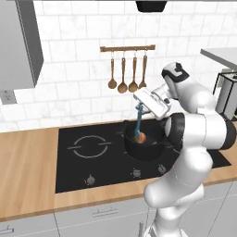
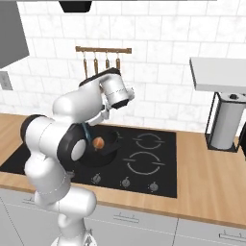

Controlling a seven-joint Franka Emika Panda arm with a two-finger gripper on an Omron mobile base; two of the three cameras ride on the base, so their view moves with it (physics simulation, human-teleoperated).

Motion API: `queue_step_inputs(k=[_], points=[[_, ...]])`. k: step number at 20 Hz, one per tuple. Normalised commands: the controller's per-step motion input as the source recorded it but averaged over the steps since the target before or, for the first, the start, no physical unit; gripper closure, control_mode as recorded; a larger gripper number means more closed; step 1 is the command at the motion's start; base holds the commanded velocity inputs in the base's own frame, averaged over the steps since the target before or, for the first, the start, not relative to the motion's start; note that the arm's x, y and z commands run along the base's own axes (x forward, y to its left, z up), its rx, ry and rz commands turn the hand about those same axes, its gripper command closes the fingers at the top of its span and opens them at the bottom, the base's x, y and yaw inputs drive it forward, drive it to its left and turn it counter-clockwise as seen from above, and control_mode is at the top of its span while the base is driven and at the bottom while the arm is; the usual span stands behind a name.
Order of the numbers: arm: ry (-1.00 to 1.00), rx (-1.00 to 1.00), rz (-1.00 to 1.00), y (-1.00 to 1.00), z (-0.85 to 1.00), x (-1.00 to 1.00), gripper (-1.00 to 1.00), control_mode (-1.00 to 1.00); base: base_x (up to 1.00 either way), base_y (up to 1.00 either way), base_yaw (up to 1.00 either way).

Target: Put the onion and sweet potato in the pot. Retrieve the spatula and lightly stir the vegetables in the pot.

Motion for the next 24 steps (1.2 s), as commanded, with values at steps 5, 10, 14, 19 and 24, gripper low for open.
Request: queue_step_inputs(k=[5, 10, 14, 19, 24], points=[[-0.03, 0.04, -0.04, -0.25, 0.31, -0.60, 1.00, -1.00, 0.00, 0.00, 0.00], [0.00, -0.01, -0.05, -0.12, -0.01, -0.05, 1.00, -1.00, 0.00, 0.00, 0.00], [0.05, -0.04, -0.03, -0.01, -0.39, 0.06, 1.00, -1.00, 0.00, 0.00, 0.00], [0.12, 0.00, -0.04, -0.11, -0.43, 0.09, 1.00, -1.00, 0.00, 0.00, 0.00], [0.01, -0.11, -0.01, -0.02, -0.30, 0.24, 1.00, -1.00, 0.00, 0.00, 0.00]])
